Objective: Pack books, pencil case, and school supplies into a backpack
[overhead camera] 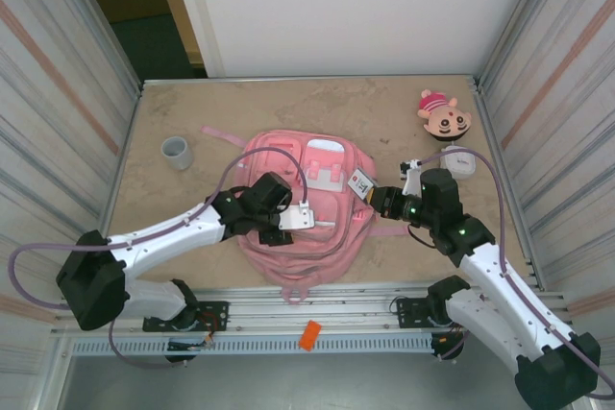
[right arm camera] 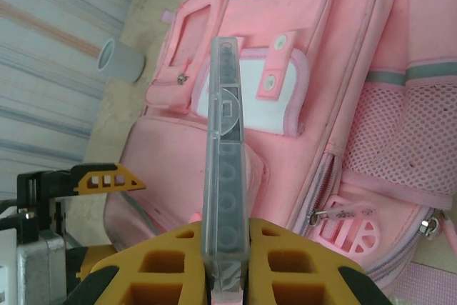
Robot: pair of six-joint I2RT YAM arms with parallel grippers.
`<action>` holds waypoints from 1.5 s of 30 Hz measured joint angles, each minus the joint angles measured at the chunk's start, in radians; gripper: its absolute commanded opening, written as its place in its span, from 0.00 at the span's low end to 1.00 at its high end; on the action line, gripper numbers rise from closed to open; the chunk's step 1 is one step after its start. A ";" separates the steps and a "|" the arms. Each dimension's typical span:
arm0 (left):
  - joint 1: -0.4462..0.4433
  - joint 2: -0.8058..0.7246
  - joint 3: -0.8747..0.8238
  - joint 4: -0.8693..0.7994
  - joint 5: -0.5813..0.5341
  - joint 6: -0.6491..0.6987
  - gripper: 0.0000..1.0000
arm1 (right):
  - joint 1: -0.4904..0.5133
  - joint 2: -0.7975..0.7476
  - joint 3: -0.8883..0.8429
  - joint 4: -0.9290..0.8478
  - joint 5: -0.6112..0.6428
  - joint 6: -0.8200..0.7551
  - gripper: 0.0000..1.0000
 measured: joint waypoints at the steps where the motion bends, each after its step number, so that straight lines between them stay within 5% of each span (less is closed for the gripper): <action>1: 0.000 -0.009 0.000 0.014 -0.013 -0.007 0.54 | 0.000 -0.004 0.000 -0.003 0.000 0.000 0.07; 9: 0.001 -0.119 -0.005 0.145 -0.079 -0.075 0.00 | -0.006 -0.053 0.000 -0.034 -0.003 0.000 0.06; 24: 0.001 -0.042 0.198 0.103 -0.148 -0.457 0.00 | -0.039 -0.228 0.060 -0.290 -0.208 0.017 0.07; 35: -0.006 0.004 0.203 0.136 -0.165 -0.676 0.00 | -0.029 -0.302 0.040 -0.347 -0.423 0.216 0.08; 45: -0.008 0.019 0.203 0.170 -0.148 -0.722 0.00 | 0.208 -0.189 -0.046 -0.088 -0.315 0.417 0.08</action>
